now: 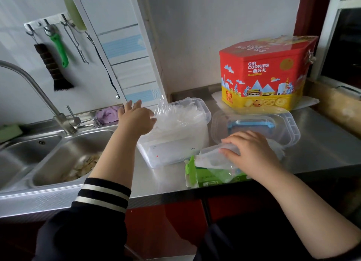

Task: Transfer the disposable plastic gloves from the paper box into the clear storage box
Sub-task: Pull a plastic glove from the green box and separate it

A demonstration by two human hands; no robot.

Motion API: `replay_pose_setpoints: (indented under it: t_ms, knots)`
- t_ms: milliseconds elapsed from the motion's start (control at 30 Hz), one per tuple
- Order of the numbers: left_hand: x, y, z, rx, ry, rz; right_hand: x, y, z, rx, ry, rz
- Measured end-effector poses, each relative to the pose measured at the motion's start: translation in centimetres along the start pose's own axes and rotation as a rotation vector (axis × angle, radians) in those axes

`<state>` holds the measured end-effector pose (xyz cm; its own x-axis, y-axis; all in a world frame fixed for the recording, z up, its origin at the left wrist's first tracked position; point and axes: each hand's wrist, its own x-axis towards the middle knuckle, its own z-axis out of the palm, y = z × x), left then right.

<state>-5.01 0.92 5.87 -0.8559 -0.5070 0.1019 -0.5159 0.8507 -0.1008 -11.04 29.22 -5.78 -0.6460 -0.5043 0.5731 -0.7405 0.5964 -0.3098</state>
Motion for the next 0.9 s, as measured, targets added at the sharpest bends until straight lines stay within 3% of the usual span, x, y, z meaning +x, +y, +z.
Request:
replay_pose_setpoints:
  t_ms: [167, 233, 300, 367, 500, 700, 900]
  knots:
    - [-2.2, 2.6, -0.3, -0.357, 0.721, 0.238, 0.0, -0.5, -0.1, 0.029, 0.005, 0.012]
    - [-4.4, 4.8, -0.5, -0.561, 0.871, 0.381, 0.0, -0.6, 0.0, 0.077, 0.046, 0.018]
    - [-6.6, 6.7, -0.4, -0.747, 0.766, 0.407, 0.0, -0.7, 0.0, 0.150, 0.120, 0.067]
    - [-7.6, 7.9, -0.2, -0.848, 0.513, 0.350, 0.1, -1.0, -0.4, 0.244, 0.170, 0.210]
    - [-7.3, 8.2, 0.1, -0.724, 0.191, 0.246, 0.1, -0.9, -1.2, 0.455, 0.238, 0.393]
    - [-6.7, 10.9, -0.3, -0.652, 0.103, 0.305, 0.2, -1.5, -1.5, 0.608, 0.382, 0.424]
    - [-5.0, 13.3, -1.0, -1.034, 0.140, 0.374, 0.8, -2.1, -1.5, 0.506, 0.543, 0.277]
